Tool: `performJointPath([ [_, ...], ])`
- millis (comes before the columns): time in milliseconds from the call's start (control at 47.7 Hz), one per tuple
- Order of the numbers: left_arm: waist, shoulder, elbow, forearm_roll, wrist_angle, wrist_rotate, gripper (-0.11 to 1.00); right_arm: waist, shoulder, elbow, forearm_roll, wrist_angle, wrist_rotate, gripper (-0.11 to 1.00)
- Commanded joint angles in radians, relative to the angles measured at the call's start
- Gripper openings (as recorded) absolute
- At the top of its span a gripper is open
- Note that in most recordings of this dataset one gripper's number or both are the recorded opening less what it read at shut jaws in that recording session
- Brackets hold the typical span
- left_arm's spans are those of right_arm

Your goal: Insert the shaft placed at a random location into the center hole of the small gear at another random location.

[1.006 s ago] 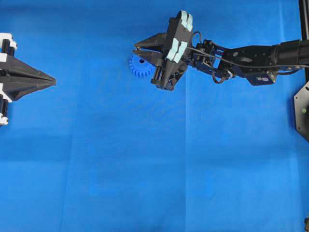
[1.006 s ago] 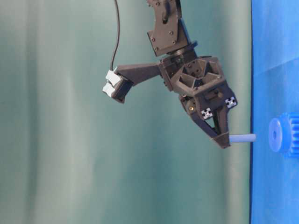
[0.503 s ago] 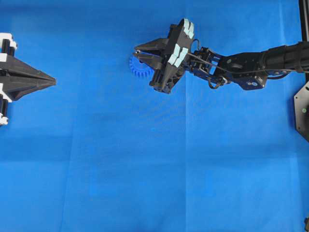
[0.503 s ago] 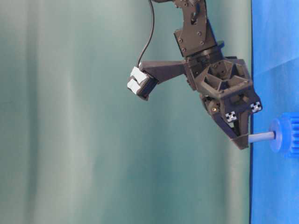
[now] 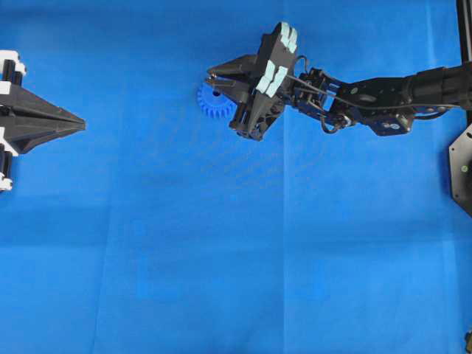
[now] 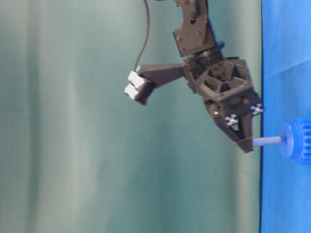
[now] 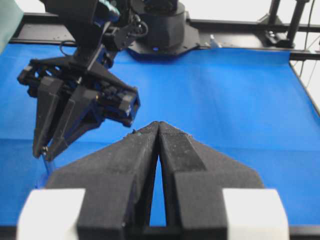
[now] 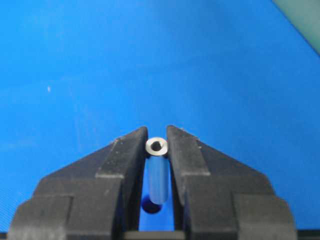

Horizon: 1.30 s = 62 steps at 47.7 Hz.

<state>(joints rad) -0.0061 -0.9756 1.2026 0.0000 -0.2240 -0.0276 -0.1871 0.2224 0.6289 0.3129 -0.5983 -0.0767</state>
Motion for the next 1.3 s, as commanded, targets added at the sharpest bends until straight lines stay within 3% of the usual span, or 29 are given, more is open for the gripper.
performJointPath([
  [0, 0.003, 0.003, -0.009, 0.002, -0.005, 0.000, 0.00, 0.009, -0.043, -0.008, 0.000, -0.008, -0.002, 0.03],
  [650, 0.002, 0.003, -0.009, 0.002, -0.006, 0.000, 0.00, 0.017, 0.018, -0.002, 0.006, -0.054, 0.000, 0.03],
  [1279, 0.002, 0.005, -0.009, 0.002, -0.005, 0.000, 0.00, 0.020, 0.086, 0.000, 0.049, -0.069, 0.000, 0.03],
])
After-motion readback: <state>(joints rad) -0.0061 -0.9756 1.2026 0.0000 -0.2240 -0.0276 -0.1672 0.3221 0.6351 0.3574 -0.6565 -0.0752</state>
